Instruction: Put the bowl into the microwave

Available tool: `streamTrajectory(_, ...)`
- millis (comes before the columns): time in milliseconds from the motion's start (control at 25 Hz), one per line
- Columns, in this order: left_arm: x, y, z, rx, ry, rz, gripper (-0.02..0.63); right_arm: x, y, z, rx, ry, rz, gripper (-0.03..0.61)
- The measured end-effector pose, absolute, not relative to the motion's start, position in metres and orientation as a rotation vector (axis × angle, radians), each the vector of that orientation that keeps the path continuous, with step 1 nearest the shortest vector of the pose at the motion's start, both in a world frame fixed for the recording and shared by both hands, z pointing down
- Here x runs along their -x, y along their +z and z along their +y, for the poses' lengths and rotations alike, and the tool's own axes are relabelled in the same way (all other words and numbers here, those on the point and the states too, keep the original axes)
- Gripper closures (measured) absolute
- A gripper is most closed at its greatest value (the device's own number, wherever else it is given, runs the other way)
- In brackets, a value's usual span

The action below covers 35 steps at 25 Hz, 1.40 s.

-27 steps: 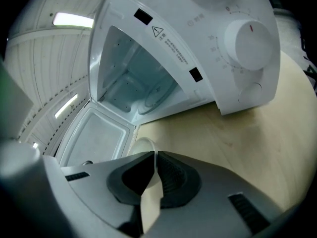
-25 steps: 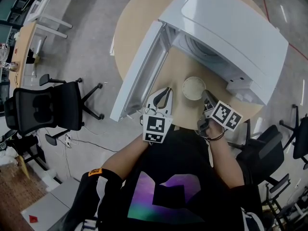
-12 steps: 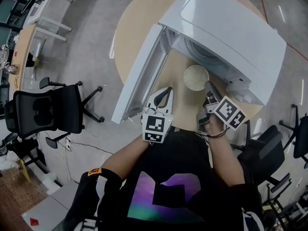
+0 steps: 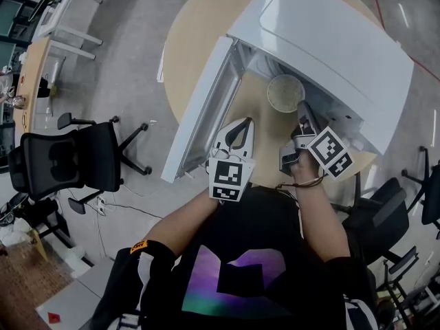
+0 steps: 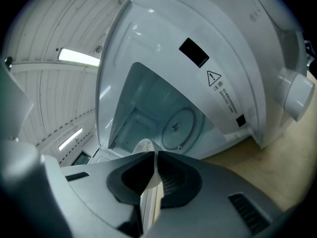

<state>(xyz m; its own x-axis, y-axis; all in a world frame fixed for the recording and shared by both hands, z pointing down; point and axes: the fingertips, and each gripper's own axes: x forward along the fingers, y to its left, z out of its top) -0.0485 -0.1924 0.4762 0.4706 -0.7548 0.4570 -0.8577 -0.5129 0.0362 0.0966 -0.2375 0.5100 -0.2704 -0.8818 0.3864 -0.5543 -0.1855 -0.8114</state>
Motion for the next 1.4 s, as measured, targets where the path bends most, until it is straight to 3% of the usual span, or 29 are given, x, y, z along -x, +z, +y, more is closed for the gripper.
streamTrajectory(1400,0.03,0.466,-0.249,-2.488,0.543,-1.309,0.57,-0.137,0.541,-0.326,1.86,-1.262,1.452,0.543)
